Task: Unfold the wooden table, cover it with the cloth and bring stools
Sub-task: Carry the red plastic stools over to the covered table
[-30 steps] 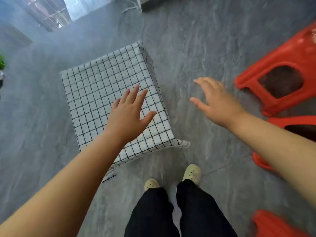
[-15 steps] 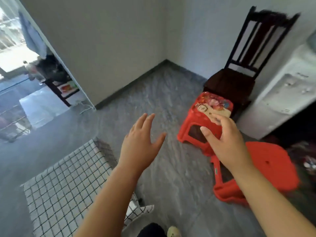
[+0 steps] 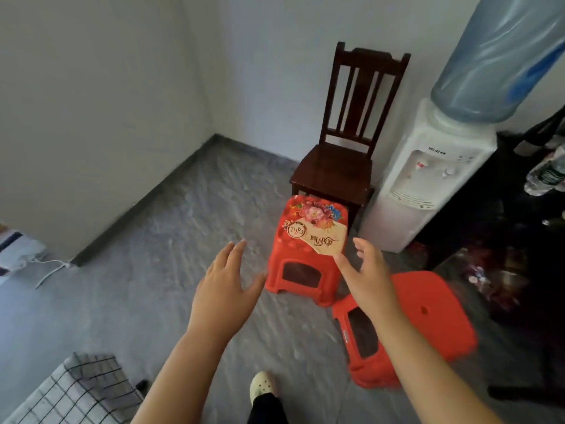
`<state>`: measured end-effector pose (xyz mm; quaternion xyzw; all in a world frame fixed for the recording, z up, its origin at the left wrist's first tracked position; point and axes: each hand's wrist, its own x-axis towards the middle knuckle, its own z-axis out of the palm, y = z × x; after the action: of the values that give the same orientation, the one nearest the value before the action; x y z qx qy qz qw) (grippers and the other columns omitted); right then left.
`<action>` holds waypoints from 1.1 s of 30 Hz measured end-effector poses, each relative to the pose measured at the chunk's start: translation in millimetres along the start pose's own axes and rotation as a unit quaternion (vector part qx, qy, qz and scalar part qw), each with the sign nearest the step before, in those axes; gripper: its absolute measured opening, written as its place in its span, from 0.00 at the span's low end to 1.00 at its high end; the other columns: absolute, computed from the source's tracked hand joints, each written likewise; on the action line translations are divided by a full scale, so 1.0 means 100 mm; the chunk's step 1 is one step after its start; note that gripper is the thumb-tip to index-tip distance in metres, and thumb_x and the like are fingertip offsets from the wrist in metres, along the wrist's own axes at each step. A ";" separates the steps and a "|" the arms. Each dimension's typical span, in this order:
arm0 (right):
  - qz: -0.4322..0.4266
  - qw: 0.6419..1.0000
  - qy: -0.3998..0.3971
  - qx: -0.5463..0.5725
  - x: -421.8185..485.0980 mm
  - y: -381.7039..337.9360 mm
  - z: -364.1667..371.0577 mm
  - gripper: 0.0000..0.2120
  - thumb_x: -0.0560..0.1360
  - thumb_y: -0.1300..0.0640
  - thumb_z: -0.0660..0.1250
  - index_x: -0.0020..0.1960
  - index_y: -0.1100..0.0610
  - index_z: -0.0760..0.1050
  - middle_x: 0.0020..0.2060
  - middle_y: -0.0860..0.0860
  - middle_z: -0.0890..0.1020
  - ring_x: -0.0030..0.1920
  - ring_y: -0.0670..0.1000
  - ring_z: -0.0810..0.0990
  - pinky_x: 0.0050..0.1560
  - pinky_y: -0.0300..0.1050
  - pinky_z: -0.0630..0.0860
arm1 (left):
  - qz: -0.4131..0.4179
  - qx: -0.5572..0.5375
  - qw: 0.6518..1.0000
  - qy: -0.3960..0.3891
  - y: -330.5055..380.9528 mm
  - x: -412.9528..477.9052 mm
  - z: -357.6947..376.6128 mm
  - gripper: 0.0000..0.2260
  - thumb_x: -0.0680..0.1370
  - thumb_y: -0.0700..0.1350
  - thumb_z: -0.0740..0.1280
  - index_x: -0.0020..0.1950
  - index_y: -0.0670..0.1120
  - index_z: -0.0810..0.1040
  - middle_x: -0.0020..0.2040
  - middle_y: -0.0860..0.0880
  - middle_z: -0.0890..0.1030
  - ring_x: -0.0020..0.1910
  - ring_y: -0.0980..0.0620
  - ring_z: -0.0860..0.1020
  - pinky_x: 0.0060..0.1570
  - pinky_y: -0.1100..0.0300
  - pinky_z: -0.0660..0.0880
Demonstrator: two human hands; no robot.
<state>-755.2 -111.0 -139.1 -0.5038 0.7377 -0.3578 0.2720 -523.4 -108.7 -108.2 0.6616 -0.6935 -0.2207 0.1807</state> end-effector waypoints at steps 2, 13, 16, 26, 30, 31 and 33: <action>0.015 1.000 0.007 -0.003 0.32 0.03 0.06 0.25 0.73 0.49 0.67 0.66 0.58 0.68 0.61 0.55 0.74 0.63 0.54 0.71 0.64 0.52 0.68 | 0.004 0.001 1.000 -0.024 0.03 0.36 0.14 0.31 0.75 0.61 0.60 0.75 0.52 0.57 0.75 0.52 0.61 0.72 0.52 0.62 0.67 0.52 0.65; 0.111 0.994 -0.012 -0.011 2.20 1.06 0.54 0.24 0.74 0.52 0.68 0.66 0.59 0.68 0.60 0.55 0.73 0.62 0.54 0.71 0.61 0.48 0.67 | -0.029 0.029 0.990 -0.136 0.18 2.43 1.60 0.30 0.77 0.59 0.61 0.75 0.50 0.56 0.74 0.50 0.62 0.71 0.49 0.63 0.65 0.53 0.63; 0.136 0.990 -0.034 -0.025 2.78 1.54 0.83 0.24 0.73 0.52 0.68 0.65 0.61 0.69 0.60 0.57 0.73 0.62 0.56 0.71 0.60 0.47 0.67 | -0.067 0.039 0.986 -0.147 0.02 2.94 2.16 0.31 0.76 0.59 0.61 0.76 0.51 0.55 0.74 0.50 0.61 0.71 0.49 0.63 0.64 0.53 0.65; 0.165 0.977 -0.052 -0.121 4.01 3.07 1.75 0.32 0.72 0.51 0.69 0.69 0.64 0.63 0.66 0.62 0.69 0.68 0.59 0.64 0.67 0.49 0.58 | -0.074 0.125 0.978 -0.146 -0.59 4.20 3.83 0.35 0.74 0.59 0.64 0.76 0.47 0.54 0.75 0.47 0.60 0.72 0.45 0.62 0.68 0.47 0.62; 0.134 0.976 -0.077 -0.151 4.17 3.47 1.99 0.35 0.71 0.49 0.69 0.70 0.64 0.61 0.67 0.62 0.67 0.68 0.60 0.64 0.68 0.51 0.59 | -0.036 0.178 0.974 -0.138 -0.88 4.48 4.25 0.38 0.73 0.60 0.66 0.76 0.48 0.53 0.76 0.47 0.58 0.73 0.45 0.60 0.68 0.45 0.61; 0.133 0.976 -0.082 -0.153 4.19 3.55 2.03 0.35 0.71 0.49 0.69 0.71 0.64 0.61 0.67 0.62 0.67 0.68 0.60 0.64 0.68 0.51 0.59 | -0.034 0.186 0.972 -0.141 -0.96 4.52 4.32 0.38 0.72 0.60 0.66 0.76 0.48 0.53 0.76 0.47 0.58 0.73 0.45 0.60 0.68 0.44 0.61; 0.136 0.974 -0.090 -0.157 4.21 3.67 2.10 0.37 0.70 0.48 0.69 0.71 0.64 0.59 0.68 0.61 0.66 0.68 0.60 0.63 0.68 0.51 0.59 | -0.036 0.192 0.969 -0.151 -1.06 4.58 4.43 0.40 0.72 0.60 0.67 0.76 0.48 0.52 0.76 0.47 0.57 0.73 0.44 0.59 0.68 0.43 0.61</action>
<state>-941.2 -472.8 -575.5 -0.4653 0.8187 -0.1506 0.3009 -701.6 -538.9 -555.8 0.6672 -0.7182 -0.1866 -0.0644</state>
